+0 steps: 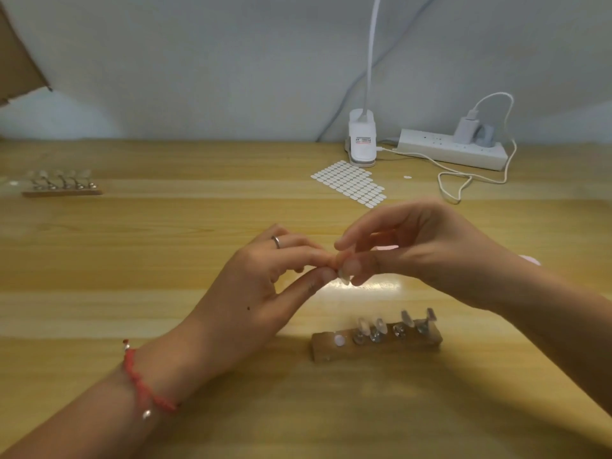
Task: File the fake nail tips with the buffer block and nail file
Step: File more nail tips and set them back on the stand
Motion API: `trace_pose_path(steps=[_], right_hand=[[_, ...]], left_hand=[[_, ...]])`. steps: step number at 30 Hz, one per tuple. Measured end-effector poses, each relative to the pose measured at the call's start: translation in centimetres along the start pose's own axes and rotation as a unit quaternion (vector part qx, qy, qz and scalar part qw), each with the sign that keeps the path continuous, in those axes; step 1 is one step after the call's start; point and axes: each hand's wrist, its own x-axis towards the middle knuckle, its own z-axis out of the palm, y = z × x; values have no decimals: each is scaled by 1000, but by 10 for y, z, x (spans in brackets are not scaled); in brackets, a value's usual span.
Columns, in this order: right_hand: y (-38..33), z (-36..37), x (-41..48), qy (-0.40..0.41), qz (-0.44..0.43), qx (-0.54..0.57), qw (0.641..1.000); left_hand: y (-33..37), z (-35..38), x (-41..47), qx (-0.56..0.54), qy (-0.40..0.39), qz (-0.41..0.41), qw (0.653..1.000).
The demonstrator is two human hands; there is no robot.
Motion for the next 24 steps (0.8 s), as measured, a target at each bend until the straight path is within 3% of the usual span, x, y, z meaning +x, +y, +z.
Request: trace_pose_path(steps=[5,8,11,15,24], right_hand=[[1,5,0,7,-90,-124,988],[3,7,-2,17,-95,-153,984],[5,8,-1,54,-43,-103,992],[1,14,-2,-1,41,-42,998],[-5,41,-7,15,-6,3,1000]], left_hand=[[2,2,-2,-49,5,-15,999],[2,2,-3,-61,0,-45,997],[5,2,-3,-72,28,-60,995],[11,3,-2,-28,84,-29,996],[21,2,-2,-32,81,-36,996]])
